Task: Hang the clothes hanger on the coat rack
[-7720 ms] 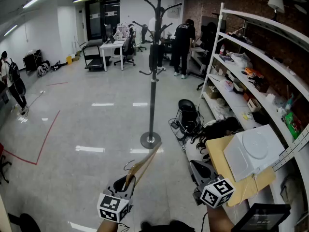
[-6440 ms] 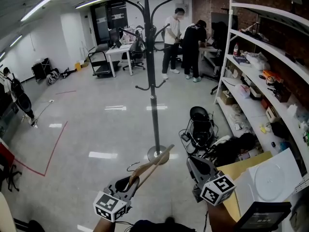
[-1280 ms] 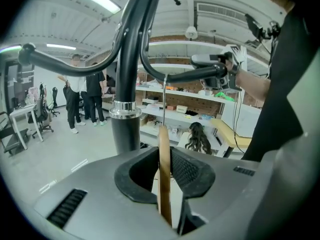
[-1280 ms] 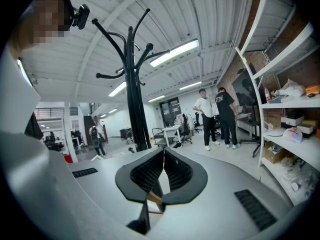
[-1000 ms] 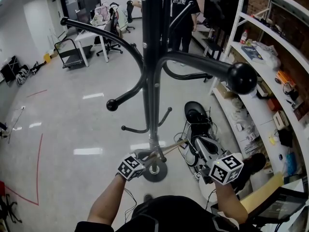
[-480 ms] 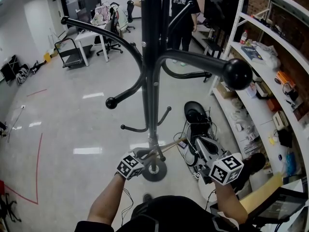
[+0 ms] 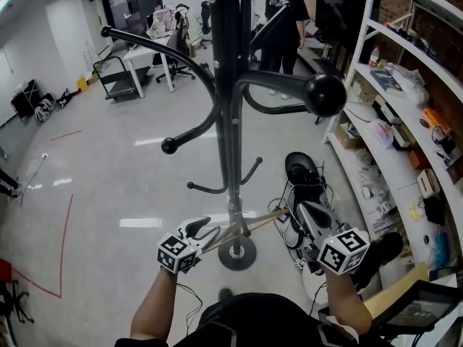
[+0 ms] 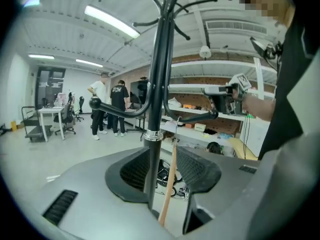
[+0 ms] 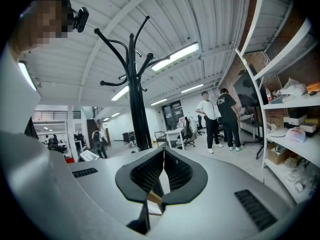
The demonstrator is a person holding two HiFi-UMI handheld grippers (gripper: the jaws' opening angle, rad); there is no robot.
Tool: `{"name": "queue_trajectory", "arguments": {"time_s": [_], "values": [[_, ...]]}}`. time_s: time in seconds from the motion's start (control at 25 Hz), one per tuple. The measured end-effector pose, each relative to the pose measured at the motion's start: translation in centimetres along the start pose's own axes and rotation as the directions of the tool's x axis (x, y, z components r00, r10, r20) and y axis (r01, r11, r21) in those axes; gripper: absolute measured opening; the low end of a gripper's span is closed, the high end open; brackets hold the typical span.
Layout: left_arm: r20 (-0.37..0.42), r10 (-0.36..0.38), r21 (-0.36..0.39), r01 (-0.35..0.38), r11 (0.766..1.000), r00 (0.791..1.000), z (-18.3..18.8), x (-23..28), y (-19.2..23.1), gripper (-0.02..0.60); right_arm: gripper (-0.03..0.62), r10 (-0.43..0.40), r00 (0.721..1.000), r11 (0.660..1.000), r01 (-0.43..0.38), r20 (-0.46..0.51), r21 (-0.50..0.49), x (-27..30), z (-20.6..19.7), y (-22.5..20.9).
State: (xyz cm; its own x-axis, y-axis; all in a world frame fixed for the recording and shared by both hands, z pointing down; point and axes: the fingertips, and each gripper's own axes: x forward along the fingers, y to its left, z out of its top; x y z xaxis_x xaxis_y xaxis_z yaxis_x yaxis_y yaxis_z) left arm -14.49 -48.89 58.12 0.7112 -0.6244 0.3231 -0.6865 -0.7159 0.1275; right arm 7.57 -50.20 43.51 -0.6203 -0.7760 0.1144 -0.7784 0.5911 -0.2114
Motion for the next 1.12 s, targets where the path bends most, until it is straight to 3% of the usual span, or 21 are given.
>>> {"name": "queue_trajectory", "arguments": {"time_s": [0.2, 0.28, 0.36, 0.44, 0.64, 0.84, 1.12], "values": [[0.153, 0.090, -0.064, -0.081, 0.995, 0.984, 4.3, -5.1, -0.9, 0.159, 0.006, 0.035, 0.999, 0.999, -0.034, 0.029, -0.003, -0.4, 1.0, 0.7], [0.240, 0.140, -0.110, -0.117, 0.987, 0.961, 6.6, -7.0, -1.6, 0.091, 0.006, 0.065, 0.997, 0.998, -0.064, 0.034, -0.010, -0.6, 1.3, 1.3], [0.316, 0.219, -0.177, -0.169, 0.970, 0.923, 8.5, -8.9, -2.1, 0.059, 0.006, 0.089, 0.995, 0.996, -0.089, 0.040, -0.012, -1.0, 1.4, 1.9], [0.352, 0.278, -0.220, -0.210, 0.953, 0.894, 9.6, -10.4, -3.1, 0.007, 0.006, 0.109, 0.993, 0.994, -0.108, 0.049, -0.007, -1.6, 1.3, 2.2], [0.324, 0.338, -0.180, -0.293, 0.939, 0.884, 11.0, -12.3, -6.4, 0.000, 0.006, 0.122, 0.991, 0.993, -0.122, 0.061, 0.002, -2.9, 1.1, 2.0], [0.298, 0.416, -0.210, -0.366, 0.907, 0.859, 11.4, -13.9, -9.0, 0.000, 0.006, 0.161, 0.986, 0.986, -0.162, 0.043, 0.032, -4.5, -0.4, 1.8], [0.263, 0.420, -0.192, -0.379, 0.905, 0.869, 9.3, -16.2, -12.7, 0.000, 0.006, 0.163, 0.986, 0.986, -0.164, 0.046, 0.013, -7.1, -0.7, 4.3]]}}
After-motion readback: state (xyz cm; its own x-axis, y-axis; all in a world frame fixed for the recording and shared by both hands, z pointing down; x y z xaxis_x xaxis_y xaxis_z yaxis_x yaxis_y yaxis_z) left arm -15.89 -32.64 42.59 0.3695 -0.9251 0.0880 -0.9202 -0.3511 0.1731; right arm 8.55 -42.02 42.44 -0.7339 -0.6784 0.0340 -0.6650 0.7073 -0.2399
